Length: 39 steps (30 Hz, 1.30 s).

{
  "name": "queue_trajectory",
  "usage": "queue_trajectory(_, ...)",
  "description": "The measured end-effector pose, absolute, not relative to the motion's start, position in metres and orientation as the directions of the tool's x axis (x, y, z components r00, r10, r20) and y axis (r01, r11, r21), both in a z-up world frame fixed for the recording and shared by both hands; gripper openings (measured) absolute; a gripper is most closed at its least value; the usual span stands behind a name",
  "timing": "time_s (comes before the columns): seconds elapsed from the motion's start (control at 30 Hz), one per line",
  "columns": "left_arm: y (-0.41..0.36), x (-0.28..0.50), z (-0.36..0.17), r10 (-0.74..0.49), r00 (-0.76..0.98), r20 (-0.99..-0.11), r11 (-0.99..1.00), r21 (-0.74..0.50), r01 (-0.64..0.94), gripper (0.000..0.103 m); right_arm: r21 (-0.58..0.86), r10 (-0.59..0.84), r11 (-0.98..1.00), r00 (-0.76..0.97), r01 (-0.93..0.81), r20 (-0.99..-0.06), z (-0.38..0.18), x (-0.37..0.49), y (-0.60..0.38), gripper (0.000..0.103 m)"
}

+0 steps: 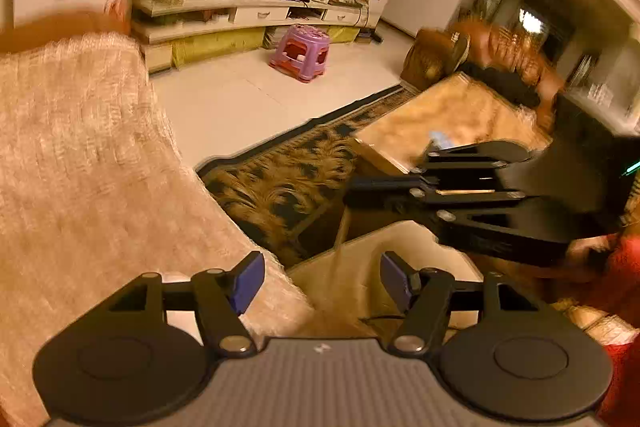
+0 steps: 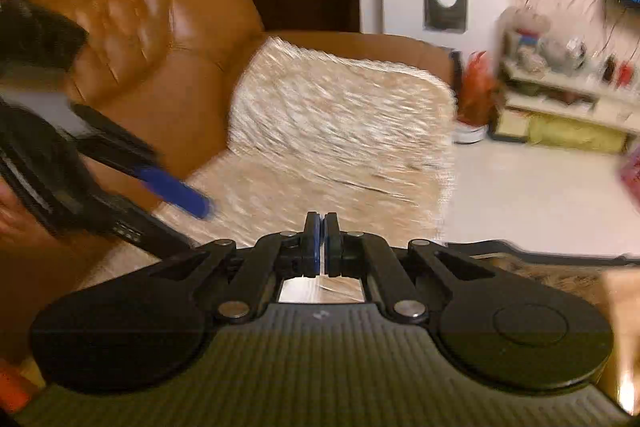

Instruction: Lace up shoes with both hands

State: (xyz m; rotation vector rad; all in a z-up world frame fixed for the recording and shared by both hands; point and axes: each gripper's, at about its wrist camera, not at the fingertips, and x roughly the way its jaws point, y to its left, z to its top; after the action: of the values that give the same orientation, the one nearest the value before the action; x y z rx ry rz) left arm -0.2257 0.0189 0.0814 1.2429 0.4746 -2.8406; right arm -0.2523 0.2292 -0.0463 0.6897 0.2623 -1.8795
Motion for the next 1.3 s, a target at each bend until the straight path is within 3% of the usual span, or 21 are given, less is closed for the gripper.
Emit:
queue_trajectory(0.03, 0.025, -0.237, 0.080, 0.101, -0.672, -0.733, -0.966, -0.233, 0.109, 0.061, 0.168, -0.788, -0.397, -0.242, 0.902, -0.566, -0.043, -0.254, 0.229, 0.003)
queue_trajectory(0.1, 0.036, -0.255, 0.078, 0.080, -0.649, -0.756, -0.981, -0.174, 0.083, 0.036, 0.241, -0.804, -0.387, -0.198, 0.890, -0.560, -0.043, -0.259, 0.229, 0.002)
queue_trajectory(0.13, 0.038, -0.258, 0.075, 0.086, -0.645, -0.759, -0.980, -0.180, 0.081, 0.018, 0.276, -0.811, -0.387, -0.183, 0.880, -0.556, -0.044, -0.262, 0.230, 0.001)
queue_trajectory(0.23, 0.042, -0.266, 0.066, 0.102, -0.637, -0.764, -0.977, -0.198, 0.081, 0.001, 0.345, -0.825, -0.401, -0.171, 0.849, -0.538, -0.040, -0.272, 0.242, 0.001)
queue_trajectory(0.3, 0.041, -0.264, 0.066, 0.097, -0.643, -0.760, -0.974, -0.207, 0.097, 0.000, 0.392, -0.831, -0.408, -0.158, 0.824, -0.534, -0.043, -0.278, 0.247, 0.002)
queue_trajectory(0.4, 0.033, -0.256, 0.066, 0.071, -0.650, -0.756, -0.967, -0.213, 0.141, 0.000, 0.532, -0.864, -0.437, -0.174, 0.725, -0.473, -0.054, -0.299, 0.260, 0.005)
queue_trajectory(0.47, 0.021, -0.251, 0.067, 0.061, -0.665, -0.744, -0.950, -0.247, 0.190, 0.000, 0.612, -0.858, -0.474, -0.176, 0.633, -0.482, -0.070, -0.311, 0.273, 0.029)
queue_trajectory(0.53, 0.005, -0.246, 0.067, 0.077, -0.678, -0.731, -0.922, -0.311, 0.231, 0.003, 0.706, -0.860, -0.486, -0.139, 0.515, -0.491, -0.093, -0.324, 0.283, 0.042)
queue_trajectory(0.57, 0.000, -0.243, 0.066, 0.070, -0.684, -0.726, -0.910, -0.326, 0.254, 0.009, 0.765, -0.868, -0.473, -0.084, 0.437, -0.489, -0.110, -0.328, 0.286, 0.042)
queue_trajectory(0.63, -0.009, -0.240, 0.063, 0.046, -0.687, -0.725, -0.896, -0.335, 0.293, 0.012, 0.845, -0.875, -0.459, 0.027, 0.275, -0.484, -0.145, -0.328, 0.288, 0.042)
queue_trajectory(0.73, -0.015, -0.239, 0.059, 0.026, -0.678, -0.735, -0.887, -0.330, 0.323, 0.027, 0.901, -0.893, -0.432, 0.118, 0.046, -0.435, -0.189, -0.326, 0.286, 0.042)
queue_trajectory(0.8, -0.017, -0.238, 0.059, 0.019, -0.677, -0.736, -0.882, -0.332, 0.336, 0.037, 0.905, -0.899, -0.426, 0.111, 0.009, -0.424, -0.198, -0.324, 0.281, 0.042)
queue_trajectory(0.93, -0.016, -0.235, 0.056, 0.015, -0.670, -0.742, -0.874, -0.335, 0.352, 0.051, 0.906, -0.903, -0.404, 0.103, 0.126, -0.417, -0.188, -0.317, 0.258, 0.040)
queue_trajectory(0.97, -0.017, -0.233, 0.054, 0.014, -0.666, -0.746, -0.870, -0.337, 0.360, 0.054, 0.901, -0.900, -0.406, 0.106, 0.154, -0.424, -0.186, -0.316, 0.253, 0.016)
queue_trajectory(1.0, -0.018, -0.231, 0.052, 0.013, -0.662, -0.750, -0.864, -0.342, 0.370, 0.054, 0.895, -0.896, -0.407, 0.109, 0.181, -0.430, -0.184, -0.316, 0.248, 0.005)
queue_trajectory(1.13, -0.021, -0.216, 0.042, 0.012, -0.636, -0.772, -0.837, -0.356, 0.416, 0.056, 0.847, -0.888, -0.440, 0.000, 0.298, -0.461, -0.156, -0.316, 0.248, 0.005)
queue_trajectory(1.3, -0.027, -0.195, 0.032, 0.003, -0.615, -0.789, -0.799, -0.371, 0.473, 0.057, 0.811, -0.891, -0.448, -0.257, 0.376, -0.374, -0.106, -0.342, 0.276, 0.005)
